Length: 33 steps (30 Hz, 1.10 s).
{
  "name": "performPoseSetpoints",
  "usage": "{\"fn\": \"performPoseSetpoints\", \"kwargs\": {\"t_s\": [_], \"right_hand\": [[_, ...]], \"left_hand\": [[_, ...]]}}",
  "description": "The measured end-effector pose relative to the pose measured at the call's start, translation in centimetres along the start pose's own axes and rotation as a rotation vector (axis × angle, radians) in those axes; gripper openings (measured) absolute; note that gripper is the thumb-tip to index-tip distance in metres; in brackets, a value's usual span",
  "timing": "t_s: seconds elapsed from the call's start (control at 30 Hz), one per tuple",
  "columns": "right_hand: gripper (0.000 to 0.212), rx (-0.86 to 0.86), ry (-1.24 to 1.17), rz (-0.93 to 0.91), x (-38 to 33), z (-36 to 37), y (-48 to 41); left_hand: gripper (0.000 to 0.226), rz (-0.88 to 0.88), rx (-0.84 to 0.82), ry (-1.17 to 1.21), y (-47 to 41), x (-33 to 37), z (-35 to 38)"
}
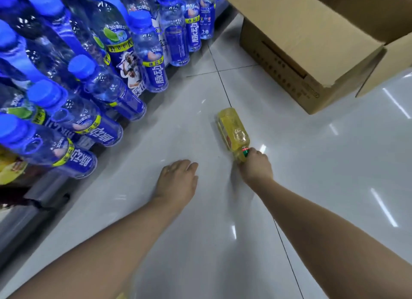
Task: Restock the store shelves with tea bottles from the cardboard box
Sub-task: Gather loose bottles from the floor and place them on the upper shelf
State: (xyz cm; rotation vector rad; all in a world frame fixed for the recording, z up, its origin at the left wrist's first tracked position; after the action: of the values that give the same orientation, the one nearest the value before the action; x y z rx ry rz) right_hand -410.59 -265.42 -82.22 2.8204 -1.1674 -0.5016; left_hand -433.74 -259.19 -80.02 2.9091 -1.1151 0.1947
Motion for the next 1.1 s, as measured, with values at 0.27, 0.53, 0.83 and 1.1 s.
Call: {"fn": "performPoseSetpoints", "kwargs": {"t_s": [0.27,0.53,0.83,1.1], "right_hand": [[0.034,-0.254,-0.100,0.113,-1.9,-2.1,14.5],[0.036,-0.247,-0.121,0.017,-3.9,-4.8,21.4],[0.033,-0.045,-0.318,-0.049,-5.2,-11.4,24.4],[0.033,0.038,-0.270,-0.189,-11.8,-29.3,32.8]], "left_hand": [[0.040,-0.188,-0.370,0.006,11.2,-2.7,-6.0],[0.067,-0.769,-0.466,0.206,22.7,-5.7,-4.8],[0.033,-0.893,-0.169,0.494,26.2,-5.5,-5.2],[0.026,-0.684,0.211,0.684,28.5,-1.2,-24.8]]}}
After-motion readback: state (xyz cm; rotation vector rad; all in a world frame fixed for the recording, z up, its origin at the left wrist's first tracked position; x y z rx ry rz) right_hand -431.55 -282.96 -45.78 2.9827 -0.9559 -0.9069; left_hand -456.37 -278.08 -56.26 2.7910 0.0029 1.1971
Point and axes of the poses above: each hand's wrist, its own y-axis away from the middle knuckle, its own z-axis out of the palm, x = y × z, the point moved 1 cm from there along -y, towards the middle knuckle, and after that the axes turned 7 degrees about x, right-handed, at the moved point
